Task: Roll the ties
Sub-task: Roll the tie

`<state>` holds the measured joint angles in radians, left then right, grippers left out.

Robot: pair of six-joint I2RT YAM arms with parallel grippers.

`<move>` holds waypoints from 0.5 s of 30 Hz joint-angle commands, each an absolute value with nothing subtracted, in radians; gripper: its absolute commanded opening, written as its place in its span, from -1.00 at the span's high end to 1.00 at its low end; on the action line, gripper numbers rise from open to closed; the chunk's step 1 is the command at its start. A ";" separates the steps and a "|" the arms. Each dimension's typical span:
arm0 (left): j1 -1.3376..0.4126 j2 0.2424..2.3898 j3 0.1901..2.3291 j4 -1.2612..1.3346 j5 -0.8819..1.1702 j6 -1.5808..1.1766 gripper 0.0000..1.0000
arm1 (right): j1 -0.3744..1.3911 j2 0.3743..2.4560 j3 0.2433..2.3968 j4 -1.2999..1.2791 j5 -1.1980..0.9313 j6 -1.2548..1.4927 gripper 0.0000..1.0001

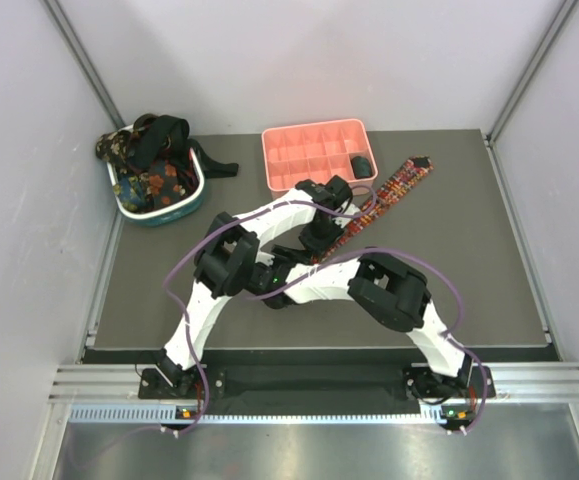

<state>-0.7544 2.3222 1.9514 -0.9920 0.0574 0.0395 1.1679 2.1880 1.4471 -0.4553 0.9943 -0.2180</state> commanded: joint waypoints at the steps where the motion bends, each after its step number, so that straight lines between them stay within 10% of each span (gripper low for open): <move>1: -0.775 2.404 1.931 -1.210 0.084 0.002 0.27 | 1.134 2.213 1.436 -0.471 0.933 -0.221 -0.10; 15: -0.779 2.439 2.008 -1.316 0.074 0.021 0.25 | 1.075 2.292 1.491 -0.592 0.819 -0.163 0.22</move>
